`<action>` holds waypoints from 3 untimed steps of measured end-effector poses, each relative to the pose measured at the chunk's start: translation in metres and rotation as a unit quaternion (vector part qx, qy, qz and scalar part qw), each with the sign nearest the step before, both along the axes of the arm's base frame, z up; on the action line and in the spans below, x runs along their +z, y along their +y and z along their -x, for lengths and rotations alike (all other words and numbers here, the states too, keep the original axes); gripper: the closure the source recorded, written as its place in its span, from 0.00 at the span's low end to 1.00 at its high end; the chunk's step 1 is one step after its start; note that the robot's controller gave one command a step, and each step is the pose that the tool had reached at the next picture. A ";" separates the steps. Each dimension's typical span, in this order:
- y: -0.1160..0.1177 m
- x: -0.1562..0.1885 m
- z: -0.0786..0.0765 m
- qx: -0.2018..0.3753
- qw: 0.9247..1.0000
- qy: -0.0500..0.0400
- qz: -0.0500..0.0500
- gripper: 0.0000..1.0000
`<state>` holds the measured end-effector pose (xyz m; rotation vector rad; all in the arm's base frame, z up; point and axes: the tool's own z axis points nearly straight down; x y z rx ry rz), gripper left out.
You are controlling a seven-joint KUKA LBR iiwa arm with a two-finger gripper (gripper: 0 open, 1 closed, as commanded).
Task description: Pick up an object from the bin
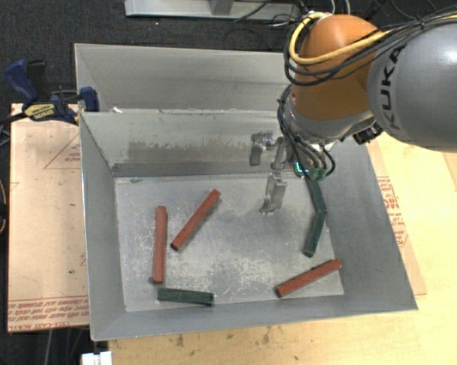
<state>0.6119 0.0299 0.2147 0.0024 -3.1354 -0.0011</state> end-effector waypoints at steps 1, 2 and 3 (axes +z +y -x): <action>0.000 0.005 -0.002 0.000 1.000 -0.004 0.000 0.00; 0.029 -0.048 -0.007 0.048 0.999 -0.006 0.000 0.00; 0.060 -0.059 -0.016 0.191 0.982 -0.004 -0.001 0.00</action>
Offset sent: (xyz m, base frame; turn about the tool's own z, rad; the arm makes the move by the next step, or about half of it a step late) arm 0.0146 0.0802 -0.1447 -0.2710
